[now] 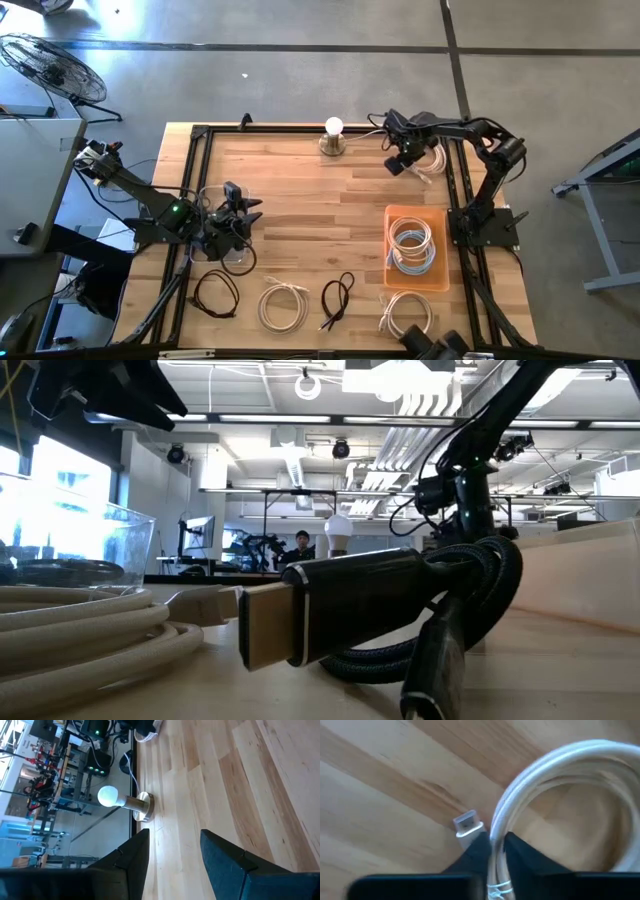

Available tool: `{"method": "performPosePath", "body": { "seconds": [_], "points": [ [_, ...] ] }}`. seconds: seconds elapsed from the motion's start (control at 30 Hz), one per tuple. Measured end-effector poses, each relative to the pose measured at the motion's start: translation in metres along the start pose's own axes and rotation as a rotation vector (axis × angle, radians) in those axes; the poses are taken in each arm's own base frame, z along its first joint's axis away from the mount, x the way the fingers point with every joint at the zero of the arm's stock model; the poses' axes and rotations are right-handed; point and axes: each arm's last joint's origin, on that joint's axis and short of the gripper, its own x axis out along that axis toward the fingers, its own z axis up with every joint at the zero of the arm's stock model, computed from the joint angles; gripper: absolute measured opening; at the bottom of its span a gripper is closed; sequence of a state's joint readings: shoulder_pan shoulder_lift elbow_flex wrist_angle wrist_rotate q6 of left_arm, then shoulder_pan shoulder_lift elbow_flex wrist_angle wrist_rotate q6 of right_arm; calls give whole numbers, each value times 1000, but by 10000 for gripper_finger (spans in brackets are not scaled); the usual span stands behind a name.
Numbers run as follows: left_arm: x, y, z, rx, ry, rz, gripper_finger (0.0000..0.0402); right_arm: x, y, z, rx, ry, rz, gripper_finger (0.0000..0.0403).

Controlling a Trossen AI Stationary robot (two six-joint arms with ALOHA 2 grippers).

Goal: Pick & Place USB Port
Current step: Put the brown HDMI cable into the orange bin

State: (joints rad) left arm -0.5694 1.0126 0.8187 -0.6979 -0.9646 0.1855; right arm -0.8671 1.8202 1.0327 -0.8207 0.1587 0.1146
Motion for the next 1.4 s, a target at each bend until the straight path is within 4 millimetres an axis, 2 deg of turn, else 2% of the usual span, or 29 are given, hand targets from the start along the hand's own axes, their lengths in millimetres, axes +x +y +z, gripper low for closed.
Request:
{"method": "performPosePath", "body": {
  "seconds": [0.07,0.27,0.4,0.53,0.7,0.9,1.17,1.4],
  "points": [
    [0,0,0,2,0,0,170,0,2,0,-38,-6,-39,21],
    [0,0,0,3,1,-1,170,-2,14,-2,-97,-25,-119,13],
    [0,0,0,3,1,-1,170,-13,22,-5,-130,-71,-176,7],
    [0,0,0,1,0,0,170,-38,25,-10,-146,-148,-162,2],
    [0,0,0,-4,0,0,170,-75,25,-27,-144,-259,-139,1],
    [0,1,0,-11,3,39,170,-123,17,-59,-116,-411,-102,0],
    [0,2,1,-6,3,50,170,-179,6,-120,-102,-668,-56,0],
    [0,2,1,-11,0,53,170,-207,4,-171,-148,-863,107,0]
  ]
}}
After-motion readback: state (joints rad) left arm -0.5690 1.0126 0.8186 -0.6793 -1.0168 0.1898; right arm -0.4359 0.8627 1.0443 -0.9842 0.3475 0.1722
